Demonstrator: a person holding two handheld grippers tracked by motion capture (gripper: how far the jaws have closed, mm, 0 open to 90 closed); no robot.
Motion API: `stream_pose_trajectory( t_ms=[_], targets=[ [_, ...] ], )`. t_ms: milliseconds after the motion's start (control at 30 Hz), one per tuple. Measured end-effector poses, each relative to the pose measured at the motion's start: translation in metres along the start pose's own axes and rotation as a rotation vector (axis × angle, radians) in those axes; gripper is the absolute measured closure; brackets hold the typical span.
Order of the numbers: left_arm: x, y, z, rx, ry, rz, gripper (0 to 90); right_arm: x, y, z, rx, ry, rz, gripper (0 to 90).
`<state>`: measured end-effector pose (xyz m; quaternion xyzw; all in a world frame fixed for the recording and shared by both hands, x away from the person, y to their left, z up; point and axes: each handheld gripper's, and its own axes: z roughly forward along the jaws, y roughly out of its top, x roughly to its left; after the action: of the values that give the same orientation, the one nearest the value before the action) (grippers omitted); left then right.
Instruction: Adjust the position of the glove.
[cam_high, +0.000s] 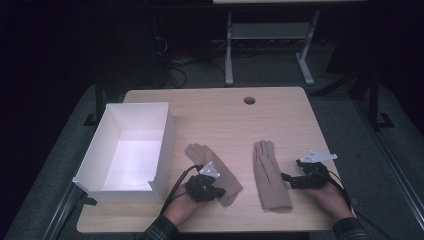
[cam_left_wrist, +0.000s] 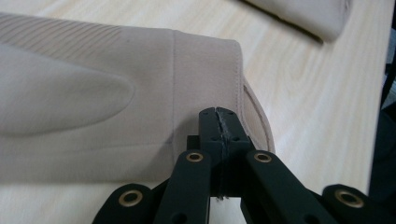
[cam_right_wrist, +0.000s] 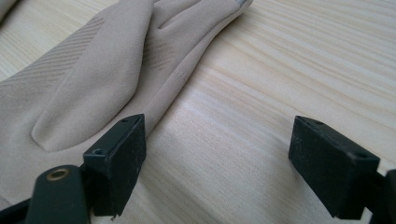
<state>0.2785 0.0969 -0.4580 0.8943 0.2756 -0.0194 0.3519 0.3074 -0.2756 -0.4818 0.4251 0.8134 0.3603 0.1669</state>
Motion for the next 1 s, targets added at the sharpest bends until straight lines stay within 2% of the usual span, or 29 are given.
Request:
stream_pose_trajectory(
  t_ms=[133,233,267,533,667,733,833,1000],
  targets=[
    [0.000,0.008,-0.008,-0.032,0.028,0.021,89.6,0.000,0.000,0.000,-0.001,-0.001,-0.001,18.5],
    [0.013,0.026,-0.010,-0.065,0.091,0.017,89.6,0.000,0.000,0.000,-0.001,-0.001,-0.001,18.6],
    [0.013,0.026,-0.010,-0.065,0.091,0.017,89.6,0.000,0.000,0.000,-0.001,-0.001,-0.001,18.6],
    [0.059,0.053,0.002,-0.089,0.234,-0.048,89.6,0.000,0.000,0.000,0.000,0.000,-0.001,18.5],
    [0.069,0.054,0.012,-0.060,0.244,-0.056,89.7,0.000,0.000,0.000,-0.001,0.000,-0.001,18.5],
    [0.072,0.053,0.021,-0.027,0.233,-0.052,89.7,0.000,0.000,0.000,-0.001,0.000,-0.001,18.5],
    [0.071,0.055,0.024,-0.034,0.223,-0.053,89.7,0.000,0.000,0.000,-0.001,0.000,0.000,18.5],
    [0.063,0.063,0.034,-0.030,0.196,-0.016,89.7,0.000,0.000,0.000,0.000,0.000,-0.002,18.6]
  ],
)
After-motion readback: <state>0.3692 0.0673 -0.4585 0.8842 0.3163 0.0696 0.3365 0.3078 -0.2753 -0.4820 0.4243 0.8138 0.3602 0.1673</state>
